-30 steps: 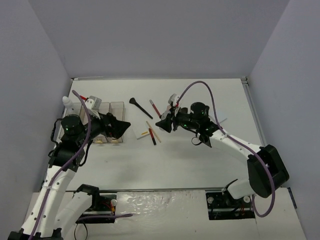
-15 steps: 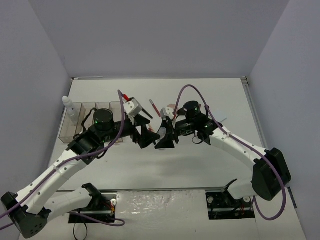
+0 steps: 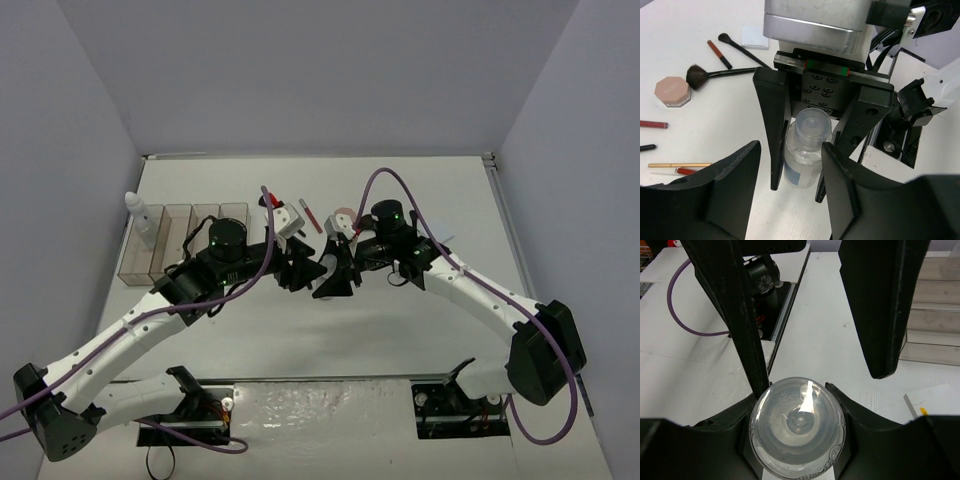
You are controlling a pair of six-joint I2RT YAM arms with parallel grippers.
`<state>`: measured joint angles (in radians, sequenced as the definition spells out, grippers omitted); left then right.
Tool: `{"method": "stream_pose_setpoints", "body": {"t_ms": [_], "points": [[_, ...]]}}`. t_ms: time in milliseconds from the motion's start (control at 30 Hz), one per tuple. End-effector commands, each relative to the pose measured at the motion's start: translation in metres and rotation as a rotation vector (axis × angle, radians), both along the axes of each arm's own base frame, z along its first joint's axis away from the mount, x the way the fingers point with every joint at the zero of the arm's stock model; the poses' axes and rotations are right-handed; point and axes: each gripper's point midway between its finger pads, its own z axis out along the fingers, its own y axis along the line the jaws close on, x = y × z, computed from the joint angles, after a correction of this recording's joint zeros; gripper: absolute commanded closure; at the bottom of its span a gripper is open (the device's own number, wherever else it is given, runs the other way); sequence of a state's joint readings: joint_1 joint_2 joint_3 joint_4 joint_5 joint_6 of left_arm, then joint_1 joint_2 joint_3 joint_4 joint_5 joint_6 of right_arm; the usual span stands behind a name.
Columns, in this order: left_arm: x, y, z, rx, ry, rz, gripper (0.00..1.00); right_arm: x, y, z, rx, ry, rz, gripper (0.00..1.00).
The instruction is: Organize the makeup
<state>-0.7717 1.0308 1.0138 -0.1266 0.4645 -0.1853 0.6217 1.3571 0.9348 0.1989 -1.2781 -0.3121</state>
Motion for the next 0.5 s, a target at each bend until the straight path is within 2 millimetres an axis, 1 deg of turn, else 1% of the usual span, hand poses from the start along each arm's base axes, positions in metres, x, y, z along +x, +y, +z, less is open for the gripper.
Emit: {"method": "stream_pose_setpoints", "body": {"t_ms": [0,167,467], "points": [[0.008,-0.010,0.051,-0.134,-0.127,0.005,0.54,-0.005,0.002,0.039,0.101,-0.116,0.052,1.00],[0.006,-0.017,0.046,-0.130,-0.113,-0.012,0.54,-0.003,0.004,0.038,0.096,-0.113,0.045,1.00],[0.008,-0.027,0.034,-0.120,-0.096,-0.021,0.54,0.002,0.005,0.033,0.079,-0.100,0.024,1.00]]}}
